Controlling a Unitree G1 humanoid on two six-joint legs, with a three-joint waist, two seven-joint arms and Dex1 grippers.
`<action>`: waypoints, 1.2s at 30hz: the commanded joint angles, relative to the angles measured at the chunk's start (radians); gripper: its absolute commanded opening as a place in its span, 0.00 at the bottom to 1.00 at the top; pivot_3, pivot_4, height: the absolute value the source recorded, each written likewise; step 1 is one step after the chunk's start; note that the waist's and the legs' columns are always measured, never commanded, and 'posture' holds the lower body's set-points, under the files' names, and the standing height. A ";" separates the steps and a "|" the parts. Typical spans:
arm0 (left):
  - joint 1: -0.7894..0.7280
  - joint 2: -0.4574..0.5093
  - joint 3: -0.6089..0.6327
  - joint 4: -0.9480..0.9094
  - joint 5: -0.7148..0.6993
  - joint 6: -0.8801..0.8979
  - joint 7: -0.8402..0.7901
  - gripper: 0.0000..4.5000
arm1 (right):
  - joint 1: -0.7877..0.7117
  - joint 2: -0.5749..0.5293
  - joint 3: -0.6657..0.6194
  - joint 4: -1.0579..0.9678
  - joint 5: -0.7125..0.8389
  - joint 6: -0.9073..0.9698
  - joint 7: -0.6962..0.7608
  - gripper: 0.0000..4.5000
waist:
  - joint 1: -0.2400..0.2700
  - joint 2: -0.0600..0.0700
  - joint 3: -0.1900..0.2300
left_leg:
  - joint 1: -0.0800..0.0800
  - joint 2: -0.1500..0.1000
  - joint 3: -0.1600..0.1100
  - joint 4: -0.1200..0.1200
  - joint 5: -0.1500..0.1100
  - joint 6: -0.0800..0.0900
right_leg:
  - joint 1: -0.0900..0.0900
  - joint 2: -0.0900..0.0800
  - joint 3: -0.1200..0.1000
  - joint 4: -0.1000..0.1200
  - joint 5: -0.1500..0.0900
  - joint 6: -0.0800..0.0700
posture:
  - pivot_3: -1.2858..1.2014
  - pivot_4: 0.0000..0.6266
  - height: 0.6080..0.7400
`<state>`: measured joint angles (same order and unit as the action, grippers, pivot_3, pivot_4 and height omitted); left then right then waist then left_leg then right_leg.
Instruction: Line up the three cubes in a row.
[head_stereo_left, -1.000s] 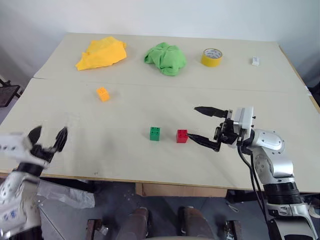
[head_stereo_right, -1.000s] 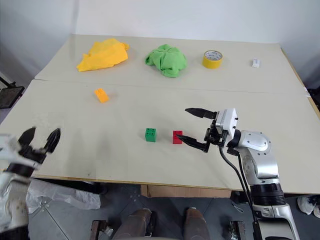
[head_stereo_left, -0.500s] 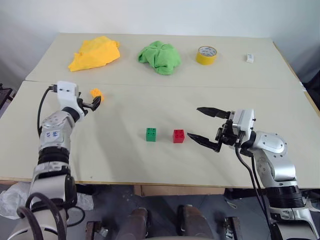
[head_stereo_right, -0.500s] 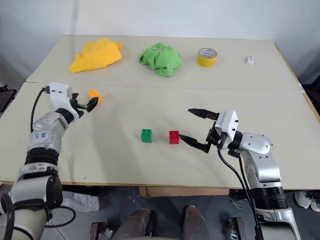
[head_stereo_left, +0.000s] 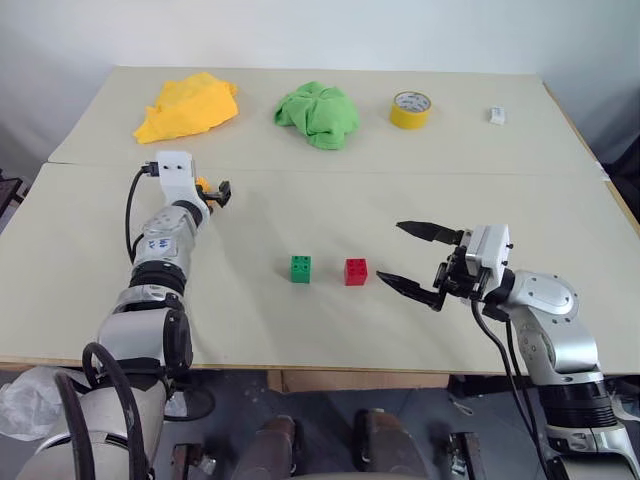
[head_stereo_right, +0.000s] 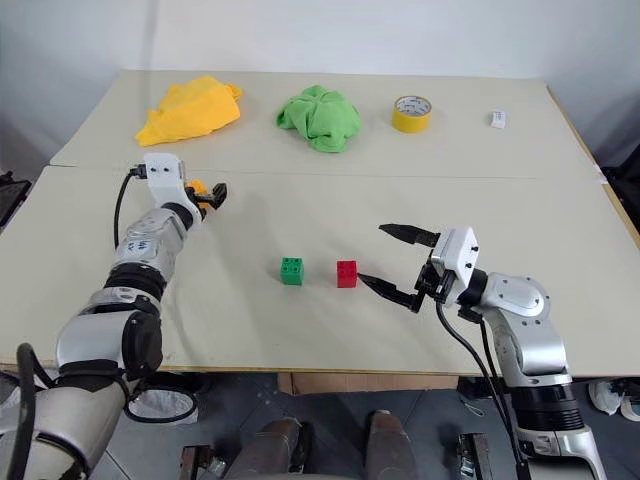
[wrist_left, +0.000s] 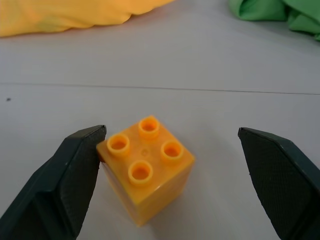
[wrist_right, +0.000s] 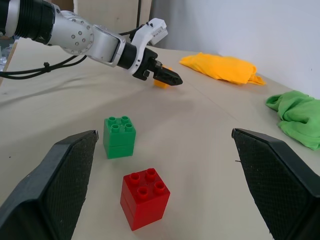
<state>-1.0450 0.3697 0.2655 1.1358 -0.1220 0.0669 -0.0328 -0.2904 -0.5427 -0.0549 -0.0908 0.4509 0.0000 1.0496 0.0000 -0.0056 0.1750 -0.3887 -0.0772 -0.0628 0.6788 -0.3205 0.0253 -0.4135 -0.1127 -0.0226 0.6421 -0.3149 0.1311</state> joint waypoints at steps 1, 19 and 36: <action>-0.008 -0.015 0.021 -0.068 -0.012 -0.002 0.098 1.00 | -0.010 -0.011 -0.026 -0.010 0.017 -0.008 0.004 1.00 | 0.002 0.000 0.000 | 0.000 0.000 0.000 0.000 0.000 0.000 | 0.000 0.000 0.000 0.000 0.000 0.000 | 0.52 0.24 1.00; 0.049 -0.046 0.045 -0.202 -0.045 0.130 0.143 0.39 | -0.040 0.010 -0.002 0.037 0.012 -0.019 0.023 1.00 | 0.001 0.000 0.000 | 0.000 0.000 0.000 0.001 0.000 0.000 | 0.000 0.000 0.000 0.000 0.000 0.000 | 0.52 0.24 1.00; 0.334 0.266 -0.122 -0.597 -0.163 -0.013 -0.919 0.34 | -0.014 -0.028 -0.029 0.004 0.027 0.000 0.035 1.00 | 0.003 0.000 0.000 | 0.000 0.001 0.000 0.002 0.000 0.000 | 0.002 -0.001 0.001 -0.004 0.000 0.000 | 0.52 0.24 1.00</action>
<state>-0.7072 0.6123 0.1511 0.5723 -0.2582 0.1025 -0.8340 -0.3069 -0.5481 -0.0504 -0.0429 0.4526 0.0017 1.0753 0.0029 -0.0058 0.1752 -0.3888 -0.0760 -0.0638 0.6804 -0.3206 0.0250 -0.4102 -0.1142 -0.0217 0.6376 -0.3150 0.1309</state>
